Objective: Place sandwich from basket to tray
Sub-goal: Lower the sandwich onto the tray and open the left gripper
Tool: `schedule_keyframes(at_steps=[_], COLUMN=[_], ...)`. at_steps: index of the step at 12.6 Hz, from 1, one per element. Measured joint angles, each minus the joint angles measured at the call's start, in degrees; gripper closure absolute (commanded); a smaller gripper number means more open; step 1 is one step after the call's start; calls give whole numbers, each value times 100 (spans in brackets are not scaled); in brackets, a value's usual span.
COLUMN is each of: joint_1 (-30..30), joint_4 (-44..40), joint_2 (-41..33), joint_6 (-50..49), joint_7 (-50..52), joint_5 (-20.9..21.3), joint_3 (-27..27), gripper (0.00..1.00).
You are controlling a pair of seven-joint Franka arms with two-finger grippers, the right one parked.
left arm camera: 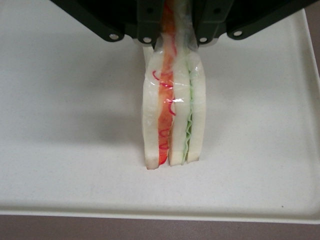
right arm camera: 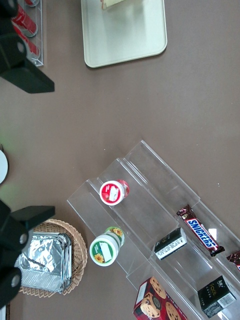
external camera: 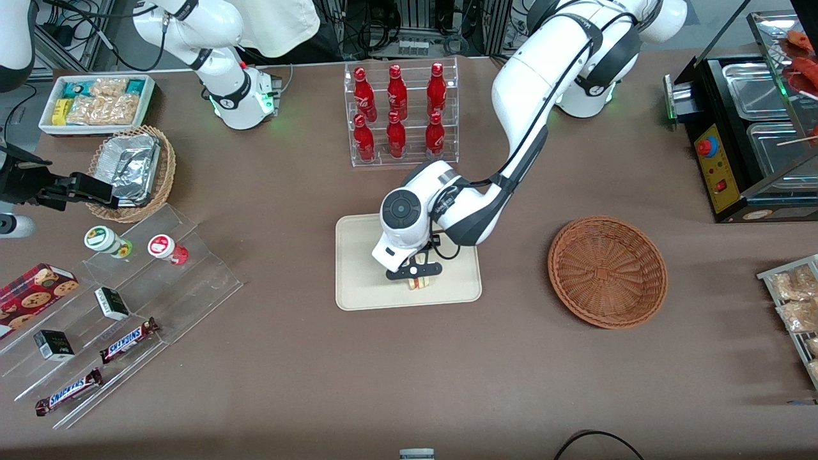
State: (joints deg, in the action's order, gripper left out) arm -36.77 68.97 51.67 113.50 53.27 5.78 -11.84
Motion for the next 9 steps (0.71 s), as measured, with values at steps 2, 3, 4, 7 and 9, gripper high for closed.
schedule_keyframes(at_steps=[2, 3, 4, 7, 9], joint_1=[-7, -13, -20, -34, -30], joint_4=[-24, -31, -38, -106, -226], joint_2=[14, 14, 14, 9, -52], joint_6=[0, 0, 0, -2, -87], joint_7=[19, 37, 59, 89, 100], joint_5=[0, 0, 0, 0, 0], joint_3=[0, 0, 0, 0, 3], gripper=[0, 0, 0, 0, 0])
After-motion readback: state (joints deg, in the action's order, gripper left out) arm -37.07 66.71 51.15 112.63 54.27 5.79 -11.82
